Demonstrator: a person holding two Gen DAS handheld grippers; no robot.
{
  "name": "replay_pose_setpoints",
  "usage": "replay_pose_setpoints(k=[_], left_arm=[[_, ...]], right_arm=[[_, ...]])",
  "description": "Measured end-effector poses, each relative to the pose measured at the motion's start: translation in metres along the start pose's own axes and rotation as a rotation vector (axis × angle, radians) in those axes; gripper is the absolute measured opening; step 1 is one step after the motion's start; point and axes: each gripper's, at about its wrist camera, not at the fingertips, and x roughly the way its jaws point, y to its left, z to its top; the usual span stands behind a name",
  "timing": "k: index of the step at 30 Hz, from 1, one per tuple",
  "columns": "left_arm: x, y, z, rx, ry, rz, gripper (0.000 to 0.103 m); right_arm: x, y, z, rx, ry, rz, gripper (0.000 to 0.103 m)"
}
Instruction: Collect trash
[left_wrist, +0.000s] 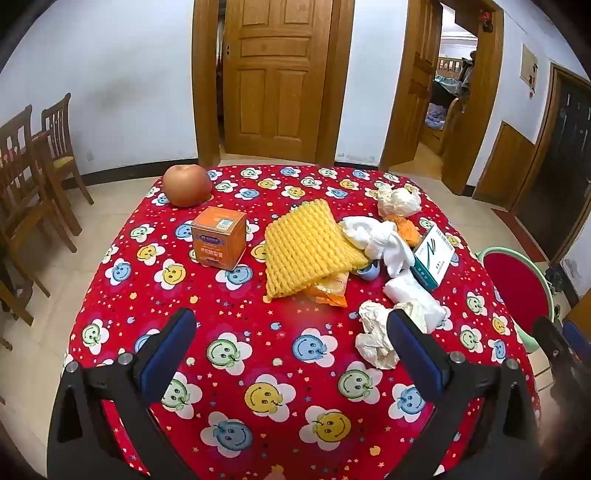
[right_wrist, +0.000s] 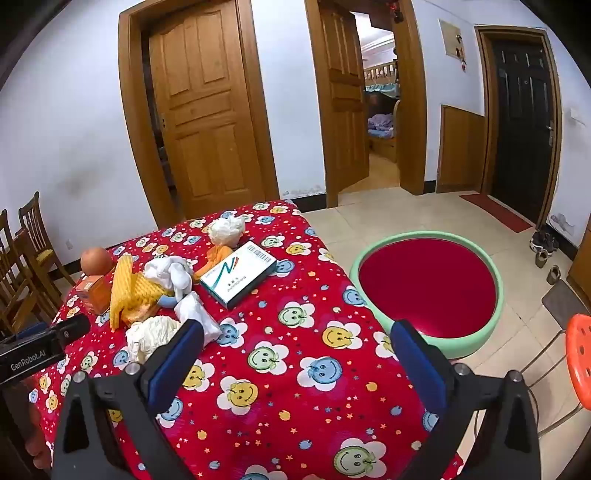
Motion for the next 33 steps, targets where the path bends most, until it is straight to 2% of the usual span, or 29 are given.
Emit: replay_pose_setpoints(k=[7,12,33], left_arm=[[0.002,-0.001,-0.001,0.001,0.004,-0.015,0.102],[0.001,0.001,-0.001,-0.002,0.001,0.004,0.102],[-0.006,0.007,0.001,-0.009,0.004,0.003,0.102]], right_arm=[[-0.002,0.0,0.0,-0.004,-0.01,0.0,0.103],[-0.002,-0.001,0.001,-0.002,-0.005,-0.004,0.103],[-0.004,-0.005,0.001,0.019,0.0,-0.002,0.103]])
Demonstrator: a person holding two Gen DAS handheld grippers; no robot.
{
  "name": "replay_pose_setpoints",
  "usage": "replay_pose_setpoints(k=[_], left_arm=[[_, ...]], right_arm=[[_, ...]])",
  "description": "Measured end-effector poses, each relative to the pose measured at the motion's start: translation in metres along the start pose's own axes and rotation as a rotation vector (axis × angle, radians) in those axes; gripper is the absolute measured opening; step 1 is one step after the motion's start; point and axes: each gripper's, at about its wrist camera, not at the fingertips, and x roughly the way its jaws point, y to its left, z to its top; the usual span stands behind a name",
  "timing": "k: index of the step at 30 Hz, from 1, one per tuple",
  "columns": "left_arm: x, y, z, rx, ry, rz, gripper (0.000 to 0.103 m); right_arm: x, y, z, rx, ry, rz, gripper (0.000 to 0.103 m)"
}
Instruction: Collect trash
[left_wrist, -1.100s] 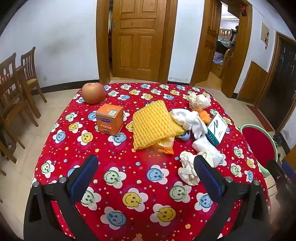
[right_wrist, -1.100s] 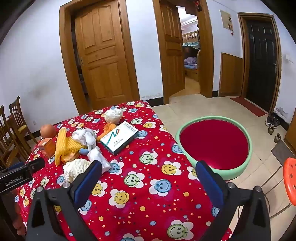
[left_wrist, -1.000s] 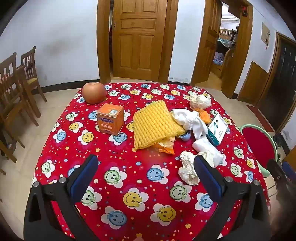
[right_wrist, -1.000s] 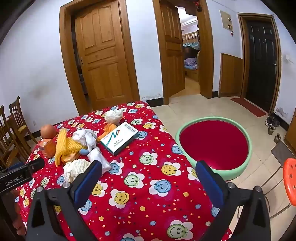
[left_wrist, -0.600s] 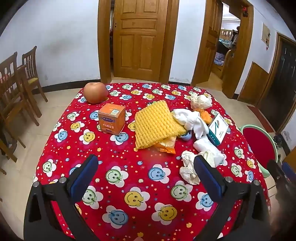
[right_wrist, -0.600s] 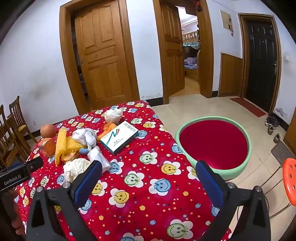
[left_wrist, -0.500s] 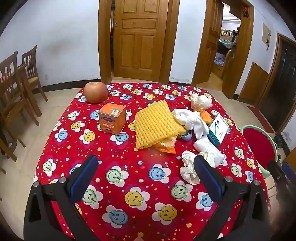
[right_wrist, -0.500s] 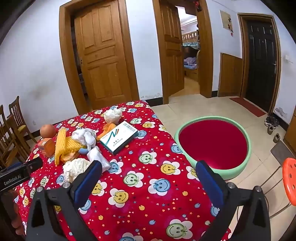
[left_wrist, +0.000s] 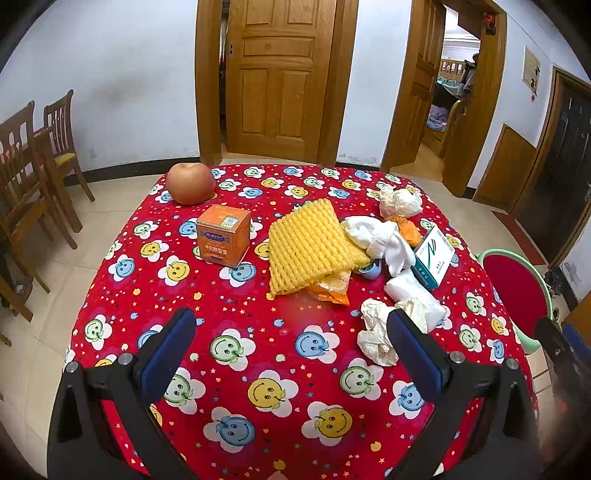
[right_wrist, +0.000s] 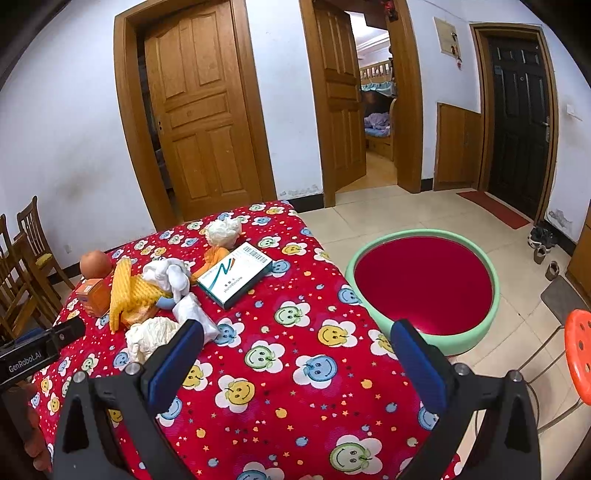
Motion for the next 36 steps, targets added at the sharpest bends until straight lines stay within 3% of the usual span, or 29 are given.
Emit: replay_pose_setpoints(k=[36], left_arm=[[-0.0037,0.0021,0.0015,-0.007,-0.004,-0.001,0.102]], right_arm=[[-0.0008,-0.0051,-0.0005,0.009,-0.003,-0.019,0.103]])
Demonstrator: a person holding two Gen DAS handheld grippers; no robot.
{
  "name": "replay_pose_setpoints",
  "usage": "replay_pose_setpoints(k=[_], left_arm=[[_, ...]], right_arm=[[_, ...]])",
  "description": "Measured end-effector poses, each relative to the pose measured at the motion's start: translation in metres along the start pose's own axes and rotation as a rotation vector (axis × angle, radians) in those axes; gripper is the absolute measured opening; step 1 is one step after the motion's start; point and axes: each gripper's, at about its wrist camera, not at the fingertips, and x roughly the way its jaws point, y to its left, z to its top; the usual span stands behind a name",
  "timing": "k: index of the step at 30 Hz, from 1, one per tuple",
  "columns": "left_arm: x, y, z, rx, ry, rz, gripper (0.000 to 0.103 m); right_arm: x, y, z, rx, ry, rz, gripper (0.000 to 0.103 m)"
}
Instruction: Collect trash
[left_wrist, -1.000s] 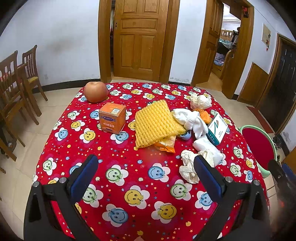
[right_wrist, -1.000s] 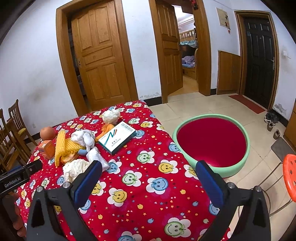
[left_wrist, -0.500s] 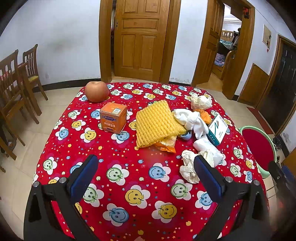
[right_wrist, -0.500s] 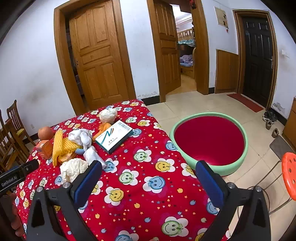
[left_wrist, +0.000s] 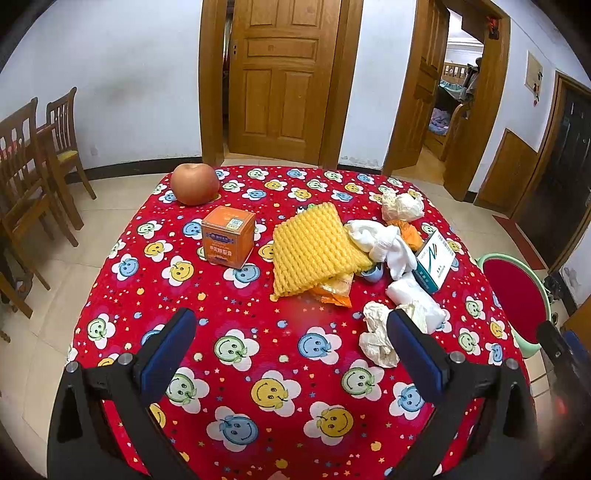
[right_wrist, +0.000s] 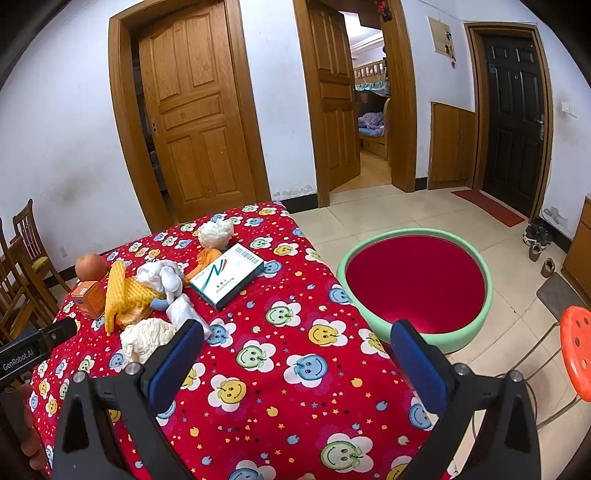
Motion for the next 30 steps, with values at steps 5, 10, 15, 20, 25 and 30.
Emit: replay_pose_setpoints(k=[5,10,15,20,25,30], left_arm=[[0.0001,0.0004,-0.0003,0.0,-0.001,-0.001,0.102],[0.0001,0.0006,-0.0003,0.001,-0.001,-0.001,0.102],[-0.0001,0.0016,0.0003,0.0,-0.002,-0.002,0.102],[-0.0002,0.002,0.0004,-0.001,-0.002,-0.003,0.102],[-0.0002,0.0039,0.0012,-0.002,-0.001,-0.001,0.102],[0.0007,0.0078,0.0009,-0.007,0.002,0.001,0.102]], right_arm=[[-0.0004,0.001,0.0004,-0.001,0.001,0.001,0.103],[-0.0027,0.0029,0.0017,-0.007,-0.005,0.004,0.103],[-0.0037,0.0034,0.0015,-0.006,-0.005,0.003,0.103],[-0.0035,0.0035,0.0014,-0.008,-0.006,0.002,0.103],[-0.003,0.0033,0.0012,-0.01,-0.006,0.002,0.103],[-0.0033,0.0062,0.0015,-0.011,-0.004,0.004,0.103]])
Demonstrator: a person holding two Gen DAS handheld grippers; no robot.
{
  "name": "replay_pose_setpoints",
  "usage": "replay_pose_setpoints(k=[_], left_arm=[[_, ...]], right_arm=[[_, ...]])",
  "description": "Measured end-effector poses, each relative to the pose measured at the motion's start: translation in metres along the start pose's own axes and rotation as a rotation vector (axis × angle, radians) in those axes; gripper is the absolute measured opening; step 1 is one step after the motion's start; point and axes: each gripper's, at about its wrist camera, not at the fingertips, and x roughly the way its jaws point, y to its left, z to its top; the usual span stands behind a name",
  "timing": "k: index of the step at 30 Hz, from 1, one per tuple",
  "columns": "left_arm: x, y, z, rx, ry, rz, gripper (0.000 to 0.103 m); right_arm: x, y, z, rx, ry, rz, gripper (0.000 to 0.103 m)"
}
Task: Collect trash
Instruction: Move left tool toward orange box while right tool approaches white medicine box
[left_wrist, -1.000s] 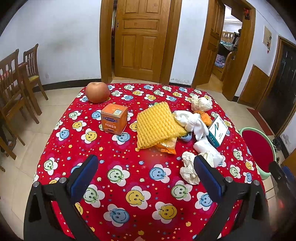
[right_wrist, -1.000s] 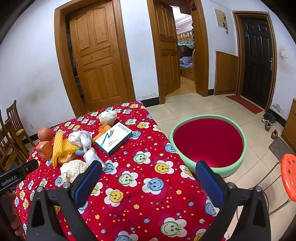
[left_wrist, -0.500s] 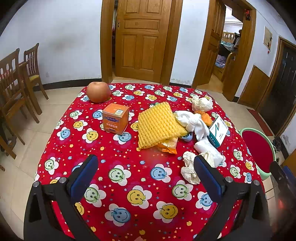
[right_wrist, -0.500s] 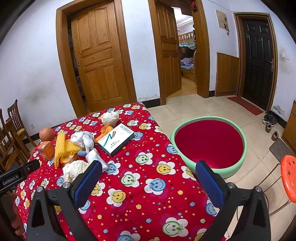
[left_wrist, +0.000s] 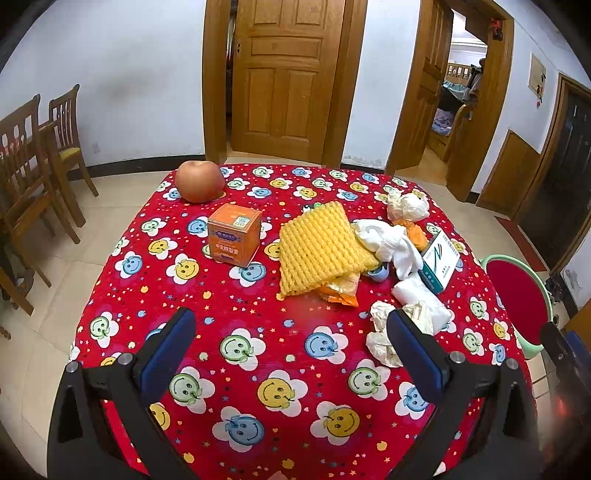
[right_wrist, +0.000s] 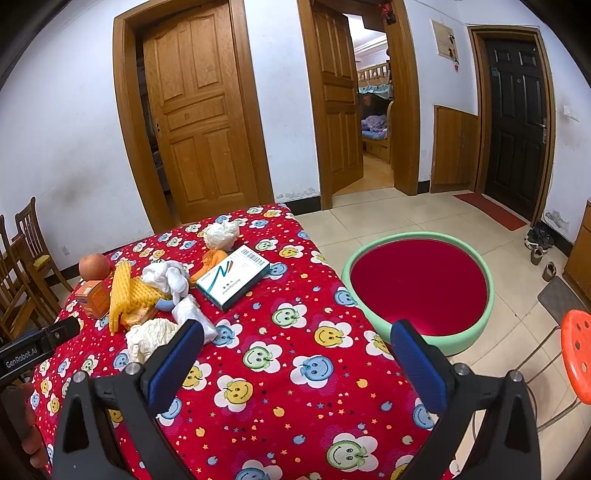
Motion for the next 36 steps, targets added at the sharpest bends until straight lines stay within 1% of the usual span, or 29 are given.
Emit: replay_pose_setpoints(k=[9,19,23,28,31,36], left_arm=[[0.004,0.002,0.0,0.0,0.005,0.007,0.102],[0.015,0.014,0.011,-0.015,0.007,0.038,0.102],[0.023,0.025,0.019,-0.032,0.016,0.053,0.102],[0.037,0.042,0.031,-0.044,0.026,0.093,0.102],[0.049,0.051,0.039,-0.048,0.038,0.116,0.102],[0.074,0.06,0.052,-0.048,0.061,0.132,0.102]], right_arm=[[0.002,0.001,-0.002,-0.002,0.004,0.002,0.103],[0.02,0.009,0.004,0.005,0.032,0.027,0.103],[0.031,0.016,0.011,0.001,0.06,0.047,0.103],[0.059,0.023,0.021,0.014,0.137,0.092,0.103],[0.076,0.027,0.026,0.023,0.178,0.11,0.103],[0.099,0.03,0.033,0.044,0.213,0.117,0.103]])
